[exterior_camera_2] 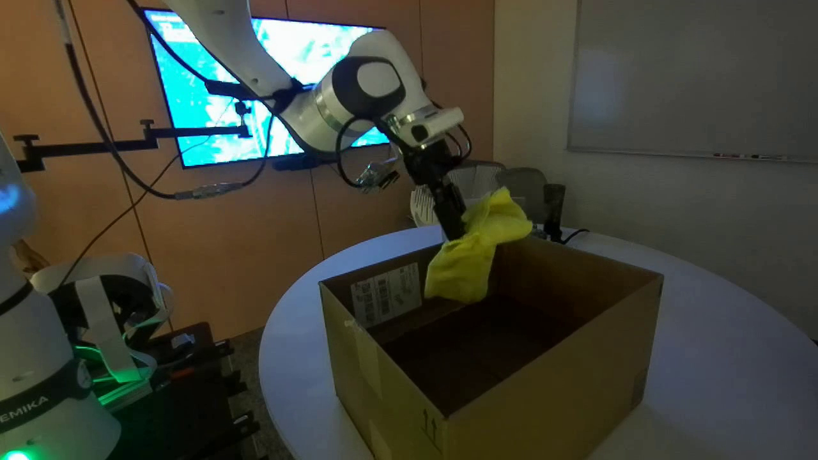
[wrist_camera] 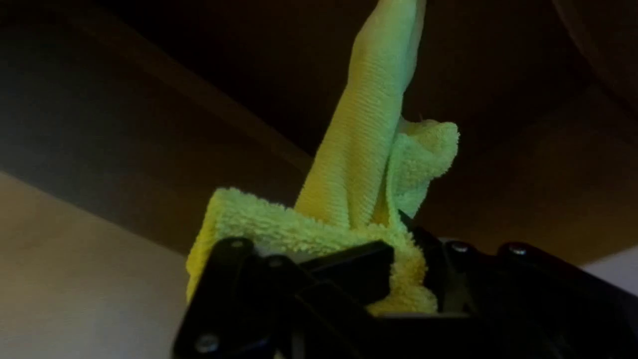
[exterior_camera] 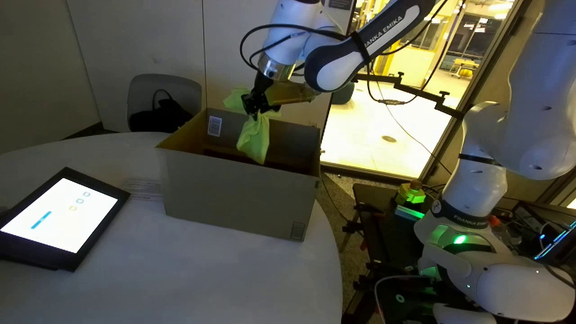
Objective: Pick up the pen and put it in the middle of the towel. Fold the towel and put it in the box.
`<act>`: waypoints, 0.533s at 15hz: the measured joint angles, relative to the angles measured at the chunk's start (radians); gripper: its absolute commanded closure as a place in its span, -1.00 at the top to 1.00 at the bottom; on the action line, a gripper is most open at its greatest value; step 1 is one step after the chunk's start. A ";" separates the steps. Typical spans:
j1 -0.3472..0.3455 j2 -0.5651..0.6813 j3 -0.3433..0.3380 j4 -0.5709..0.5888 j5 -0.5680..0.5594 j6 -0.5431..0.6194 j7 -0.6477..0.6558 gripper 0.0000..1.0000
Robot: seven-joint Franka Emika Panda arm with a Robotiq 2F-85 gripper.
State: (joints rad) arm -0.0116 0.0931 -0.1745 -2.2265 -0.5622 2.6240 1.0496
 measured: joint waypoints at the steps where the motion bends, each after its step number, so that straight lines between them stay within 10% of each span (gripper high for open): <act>1: -0.003 0.036 0.002 -0.005 0.028 0.002 -0.013 -0.92; 8: -0.005 0.266 0.016 -0.009 0.282 0.014 -0.224 -0.88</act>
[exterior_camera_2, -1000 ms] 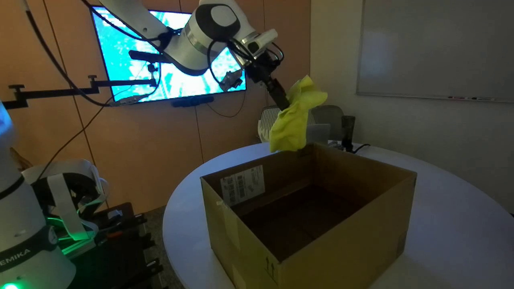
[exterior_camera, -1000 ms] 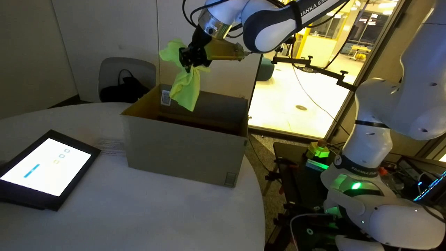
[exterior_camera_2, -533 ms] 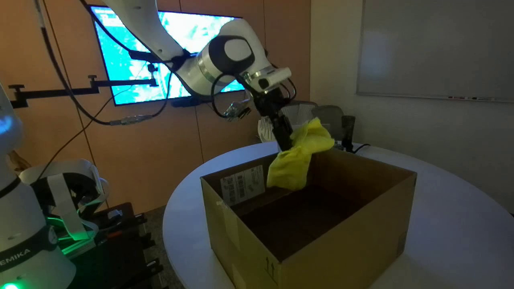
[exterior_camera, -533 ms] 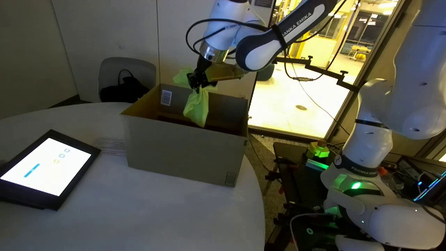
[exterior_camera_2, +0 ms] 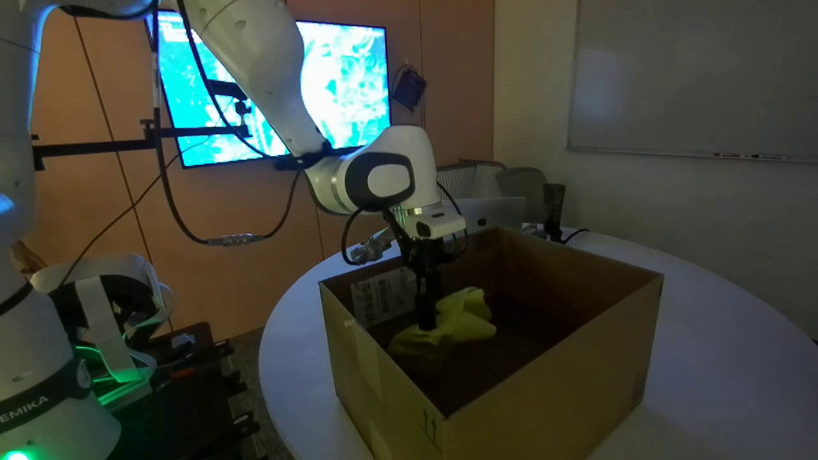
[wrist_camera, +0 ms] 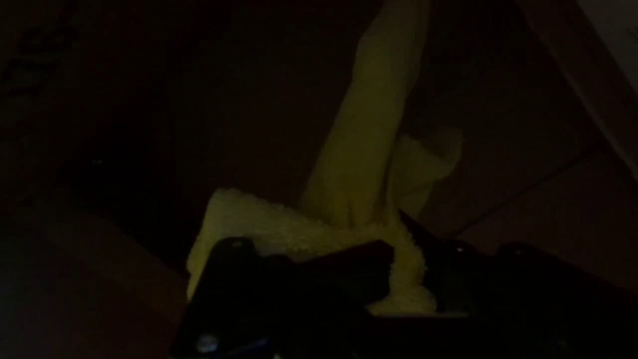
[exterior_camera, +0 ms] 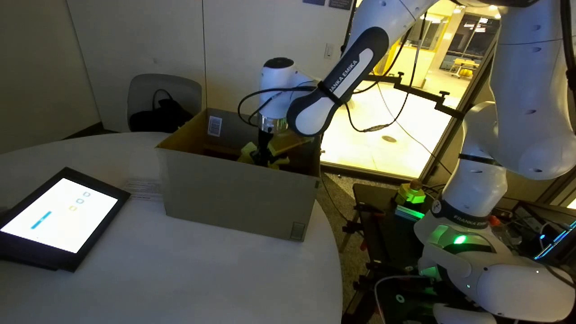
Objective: Pick up the pen and put it in the middle of the towel. Fold the towel and put it in the box.
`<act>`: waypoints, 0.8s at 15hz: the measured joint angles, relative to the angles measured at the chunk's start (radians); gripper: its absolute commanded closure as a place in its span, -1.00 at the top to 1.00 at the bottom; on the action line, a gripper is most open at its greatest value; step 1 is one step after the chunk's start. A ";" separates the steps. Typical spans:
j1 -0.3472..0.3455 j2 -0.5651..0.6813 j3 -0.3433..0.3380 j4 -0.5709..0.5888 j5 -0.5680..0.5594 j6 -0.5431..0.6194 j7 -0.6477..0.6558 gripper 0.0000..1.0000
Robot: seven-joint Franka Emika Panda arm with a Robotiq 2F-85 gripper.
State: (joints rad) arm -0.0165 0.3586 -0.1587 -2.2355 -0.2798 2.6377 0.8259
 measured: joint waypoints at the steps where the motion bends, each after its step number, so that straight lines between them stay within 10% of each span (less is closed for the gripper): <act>1: 0.000 0.021 0.002 0.001 0.030 0.000 -0.037 -0.39; 12: 0.045 0.010 -0.042 0.001 0.091 -0.019 -0.168 1.00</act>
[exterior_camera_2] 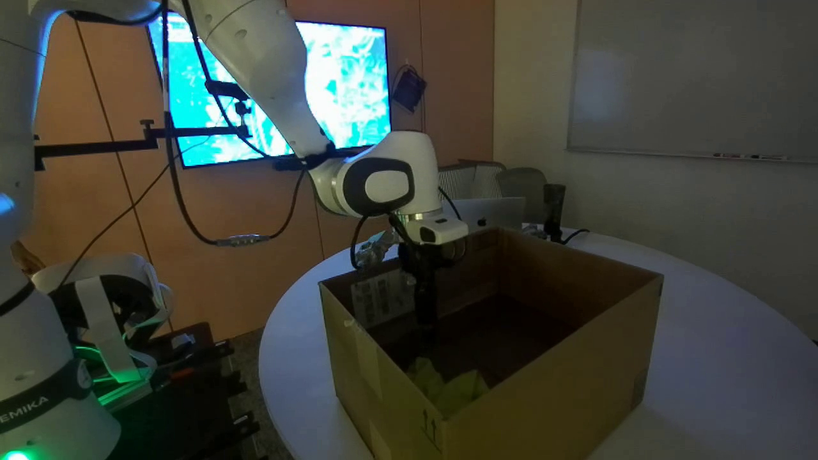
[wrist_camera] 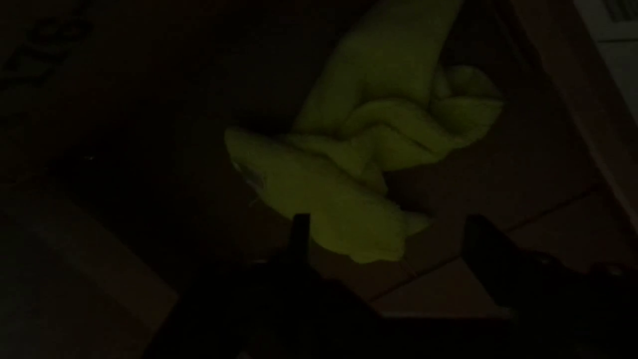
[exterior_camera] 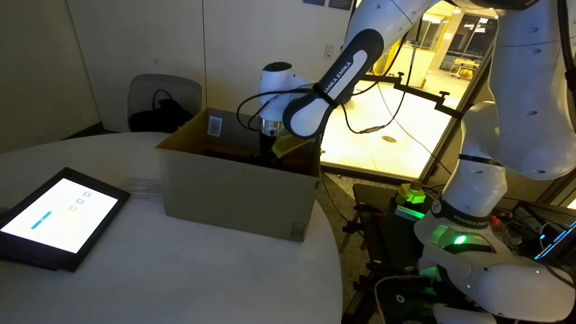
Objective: Pick up the pen and put it in the middle of the towel. Fold the towel and put it in the box.
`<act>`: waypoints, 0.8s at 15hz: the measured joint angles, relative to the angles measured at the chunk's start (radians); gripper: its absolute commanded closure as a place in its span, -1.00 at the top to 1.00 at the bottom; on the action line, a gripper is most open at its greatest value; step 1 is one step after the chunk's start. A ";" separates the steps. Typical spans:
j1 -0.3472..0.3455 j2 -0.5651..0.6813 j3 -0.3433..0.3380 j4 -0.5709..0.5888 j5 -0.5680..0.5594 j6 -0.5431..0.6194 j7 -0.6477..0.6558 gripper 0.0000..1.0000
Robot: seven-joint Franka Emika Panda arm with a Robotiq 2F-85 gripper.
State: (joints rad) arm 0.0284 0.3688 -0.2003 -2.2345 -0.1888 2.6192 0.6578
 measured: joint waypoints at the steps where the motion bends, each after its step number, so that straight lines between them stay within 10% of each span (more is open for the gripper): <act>1: 0.012 -0.028 -0.009 -0.003 -0.008 -0.007 0.000 1.00; 12: 0.043 -0.564 0.125 -0.054 -0.103 -0.308 -0.049 1.00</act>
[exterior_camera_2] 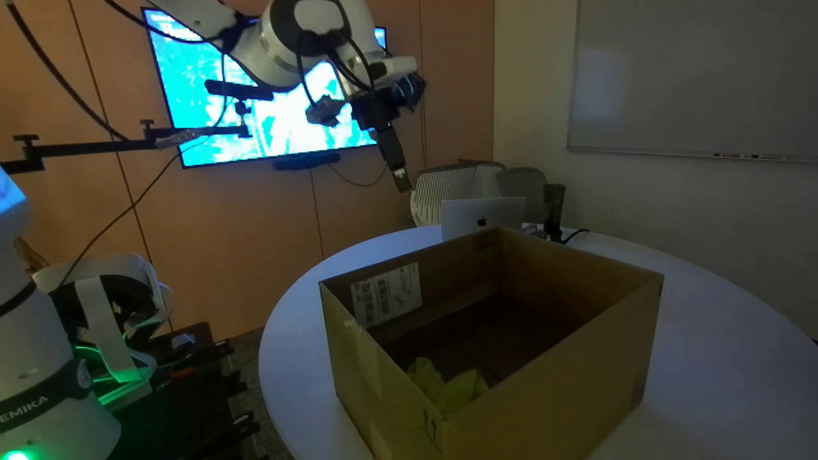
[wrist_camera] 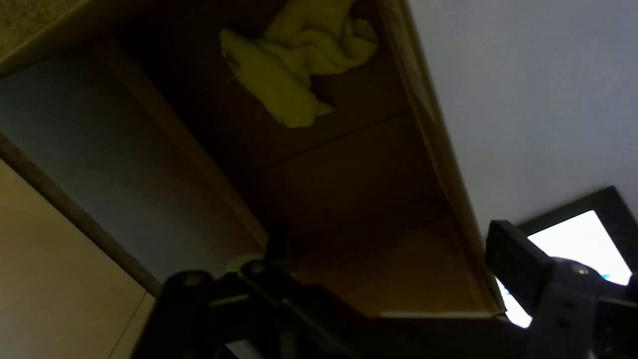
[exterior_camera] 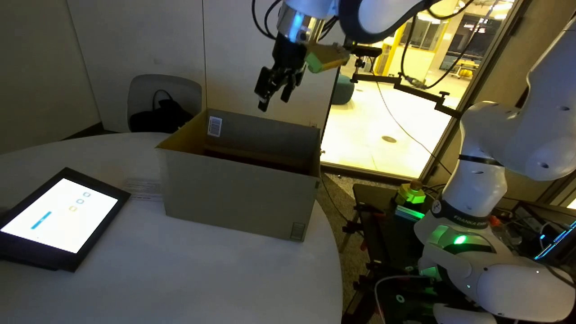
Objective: Pick up the pen and put it in the middle of the towel. Fold the towel and put it in the box.
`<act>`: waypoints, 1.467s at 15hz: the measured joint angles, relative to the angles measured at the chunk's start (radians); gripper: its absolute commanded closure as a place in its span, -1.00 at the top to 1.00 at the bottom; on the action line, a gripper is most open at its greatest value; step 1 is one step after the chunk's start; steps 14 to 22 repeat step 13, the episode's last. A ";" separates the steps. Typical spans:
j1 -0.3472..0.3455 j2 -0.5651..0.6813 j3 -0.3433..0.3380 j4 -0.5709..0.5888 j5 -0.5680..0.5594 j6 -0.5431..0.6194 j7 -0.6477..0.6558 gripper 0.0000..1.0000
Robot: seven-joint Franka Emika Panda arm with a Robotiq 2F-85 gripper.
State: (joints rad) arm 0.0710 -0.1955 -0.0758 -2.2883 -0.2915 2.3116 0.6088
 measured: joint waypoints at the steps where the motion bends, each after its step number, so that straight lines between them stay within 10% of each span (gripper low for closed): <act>1: 0.001 -0.047 0.032 0.001 0.036 -0.062 -0.020 1.00; 10: 0.012 -0.386 0.194 0.068 0.305 -0.558 -0.142 1.00; 22: 0.012 -0.427 0.194 0.080 0.314 -0.600 -0.182 1.00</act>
